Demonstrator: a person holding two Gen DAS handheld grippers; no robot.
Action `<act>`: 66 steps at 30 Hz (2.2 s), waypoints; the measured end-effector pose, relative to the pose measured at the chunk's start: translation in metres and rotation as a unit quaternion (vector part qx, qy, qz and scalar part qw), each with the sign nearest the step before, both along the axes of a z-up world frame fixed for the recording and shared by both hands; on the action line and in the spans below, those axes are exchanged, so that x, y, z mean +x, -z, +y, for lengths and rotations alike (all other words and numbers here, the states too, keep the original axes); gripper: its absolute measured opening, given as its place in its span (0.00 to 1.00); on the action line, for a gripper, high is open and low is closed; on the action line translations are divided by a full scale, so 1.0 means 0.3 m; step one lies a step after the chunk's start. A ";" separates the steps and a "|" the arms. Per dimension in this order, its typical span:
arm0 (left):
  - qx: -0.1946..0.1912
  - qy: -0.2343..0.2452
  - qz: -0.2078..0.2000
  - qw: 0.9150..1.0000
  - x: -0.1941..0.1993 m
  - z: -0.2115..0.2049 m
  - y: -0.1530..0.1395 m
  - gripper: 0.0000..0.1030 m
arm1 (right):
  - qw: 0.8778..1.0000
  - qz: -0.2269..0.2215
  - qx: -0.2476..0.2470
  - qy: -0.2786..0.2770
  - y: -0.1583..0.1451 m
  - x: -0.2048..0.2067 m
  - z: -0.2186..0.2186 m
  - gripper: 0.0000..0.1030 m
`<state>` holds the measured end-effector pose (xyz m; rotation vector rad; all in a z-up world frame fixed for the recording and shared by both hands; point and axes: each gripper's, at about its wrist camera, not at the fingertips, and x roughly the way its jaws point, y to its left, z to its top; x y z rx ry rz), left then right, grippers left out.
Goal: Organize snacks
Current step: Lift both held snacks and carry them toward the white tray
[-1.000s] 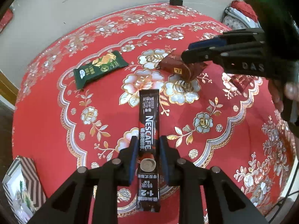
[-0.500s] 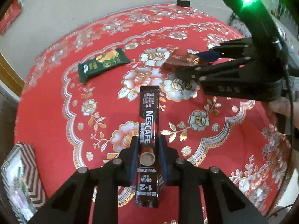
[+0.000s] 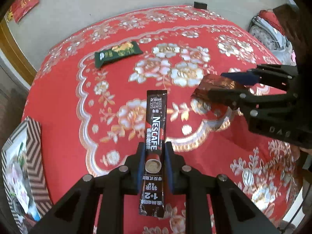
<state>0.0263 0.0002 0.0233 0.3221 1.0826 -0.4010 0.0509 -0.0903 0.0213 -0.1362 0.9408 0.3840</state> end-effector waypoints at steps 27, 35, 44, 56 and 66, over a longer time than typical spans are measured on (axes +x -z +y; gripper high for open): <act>0.005 -0.044 -0.021 0.999 -0.067 0.045 -0.004 0.20 | 1.000 0.016 -0.016 -0.019 -0.009 -0.104 0.003 0.34; -0.002 -0.073 -0.054 0.996 -0.121 0.122 -0.070 0.20 | 0.999 0.003 0.036 -0.036 -0.050 -0.152 0.079 0.34; -0.010 -0.120 -0.085 0.989 -0.159 0.254 -0.122 0.20 | 0.996 -0.007 0.055 -0.067 -0.083 -0.163 0.230 0.34; -0.025 -0.186 -0.108 0.976 -0.194 0.465 -0.160 0.20 | 0.992 -0.013 0.062 -0.105 -0.101 -0.175 0.437 0.33; -0.026 -0.243 -0.125 0.962 -0.223 0.642 -0.180 0.20 | 0.988 -0.016 0.053 -0.147 -0.116 -0.191 0.607 0.33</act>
